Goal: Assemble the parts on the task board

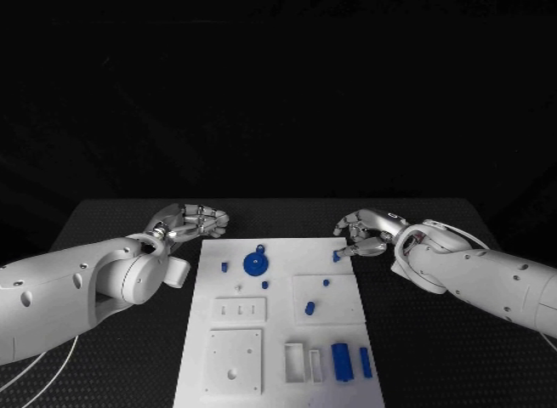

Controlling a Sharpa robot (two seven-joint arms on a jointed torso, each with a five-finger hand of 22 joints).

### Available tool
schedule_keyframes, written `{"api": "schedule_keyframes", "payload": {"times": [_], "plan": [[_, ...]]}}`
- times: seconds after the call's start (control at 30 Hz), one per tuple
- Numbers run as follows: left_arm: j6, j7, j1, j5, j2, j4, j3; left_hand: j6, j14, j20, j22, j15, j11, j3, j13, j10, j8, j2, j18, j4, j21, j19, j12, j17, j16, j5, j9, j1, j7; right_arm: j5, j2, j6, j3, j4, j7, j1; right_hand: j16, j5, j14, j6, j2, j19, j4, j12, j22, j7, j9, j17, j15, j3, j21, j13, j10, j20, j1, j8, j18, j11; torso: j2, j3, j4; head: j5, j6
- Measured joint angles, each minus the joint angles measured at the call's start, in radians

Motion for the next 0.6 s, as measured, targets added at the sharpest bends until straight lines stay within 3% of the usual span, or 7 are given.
{"api": "schedule_keyframes", "payload": {"times": [0.4, 0.6], "plan": [[0.002, 0.0, 0.0, -0.001, -0.003, 0.005, 0.0, 0.0, 0.0, 0.0, 0.0, 0.0, 0.0, 0.0, 0.0, 0.0, 0.0, 0.0, 0.0, 0.0, 0.0, 0.0, 0.0, 0.0, 0.0, 0.0, 0.0, 0.0, 0.0, -0.032, -0.003, 0.01, 0.001, -0.01, 0.007, -0.015, 0.0, 0.042, -0.007, 0.0, 0.001, -0.008, -0.006, 0.0, 0.0, 0.0, -0.002, 0.001, 0.0, -0.006, -0.004, -0.002, -0.003, 0.002, 0.028, -0.004, 0.0, 0.003, -0.001, -0.003, -0.002, -0.007, -0.005], [0.002, 0.0, 0.0, -0.002, -0.005, 0.004, 0.0, 0.0, 0.0, 0.0, 0.0, 0.0, 0.0, 0.0, 0.0, 0.0, 0.0, 0.0, 0.0, 0.0, 0.0, 0.0, 0.0, 0.001, 0.0, 0.0, 0.0, 0.0, 0.0, -0.04, 0.005, 0.013, 0.0, -0.017, 0.008, -0.038, 0.0, 0.046, -0.007, 0.0, 0.001, -0.008, -0.003, 0.0, 0.0, 0.0, -0.002, 0.001, 0.0, -0.012, -0.004, -0.002, -0.003, 0.002, 0.028, -0.004, 0.0, 0.003, -0.001, -0.003, -0.0002, -0.006, -0.009]]}}
